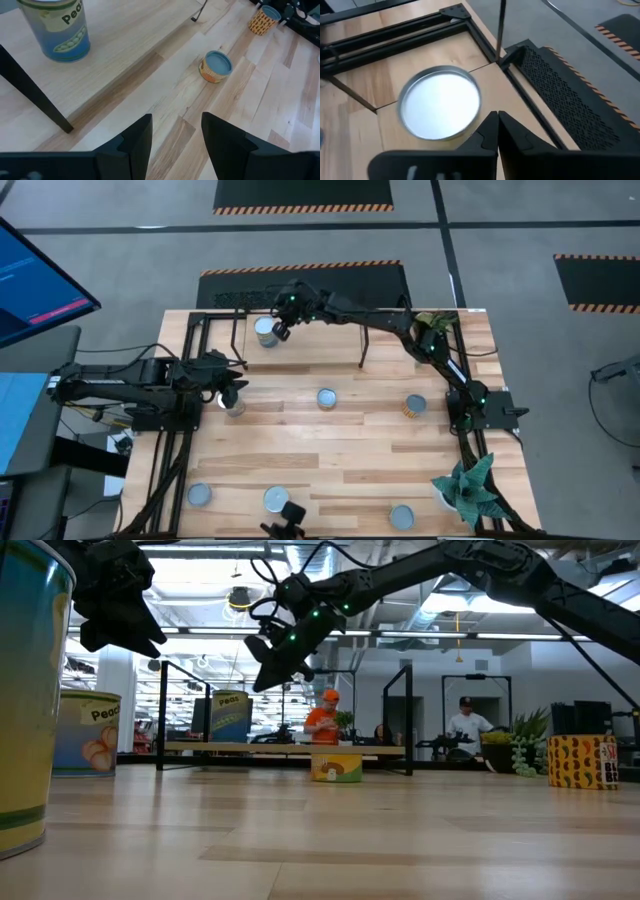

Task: Pick and place cans onto a shelf
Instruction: Put the canned peas on the shelf

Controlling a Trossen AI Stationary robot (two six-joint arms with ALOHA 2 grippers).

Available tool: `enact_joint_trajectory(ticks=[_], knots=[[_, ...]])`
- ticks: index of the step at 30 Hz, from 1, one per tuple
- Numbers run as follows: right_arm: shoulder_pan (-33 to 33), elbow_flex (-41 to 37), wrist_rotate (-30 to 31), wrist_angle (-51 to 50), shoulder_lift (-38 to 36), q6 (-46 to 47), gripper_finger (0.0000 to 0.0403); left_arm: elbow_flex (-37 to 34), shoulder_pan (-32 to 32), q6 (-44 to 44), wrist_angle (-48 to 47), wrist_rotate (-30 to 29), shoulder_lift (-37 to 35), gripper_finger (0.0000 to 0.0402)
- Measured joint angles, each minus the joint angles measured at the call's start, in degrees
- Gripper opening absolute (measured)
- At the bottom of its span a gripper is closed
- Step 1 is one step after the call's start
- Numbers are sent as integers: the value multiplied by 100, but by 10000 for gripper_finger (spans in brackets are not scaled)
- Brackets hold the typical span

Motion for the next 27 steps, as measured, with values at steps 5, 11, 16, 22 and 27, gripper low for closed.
enact_joint_trajectory(ticks=[5, 11, 16, 22, 27], knots=[[36, -89, 0, 76, 0, 4, 19, 0, 0, 0, 0, -1, 0, 163], [36, -272, 124, 303, 11, 37, 23, 0, -2, 0, 2, -1, 0, 163], [14, -282, 91, 305, 9, 83, 25, 0, 0, 0, 2, 1, 0, 163], [69, -282, -35, 496, 9, 52, 20, 0, -2, 0, 2, 1, 0, 163], [107, -282, -93, 435, 4, 51, 22, 0, 0, 0, 4, 1, 0, 163]])
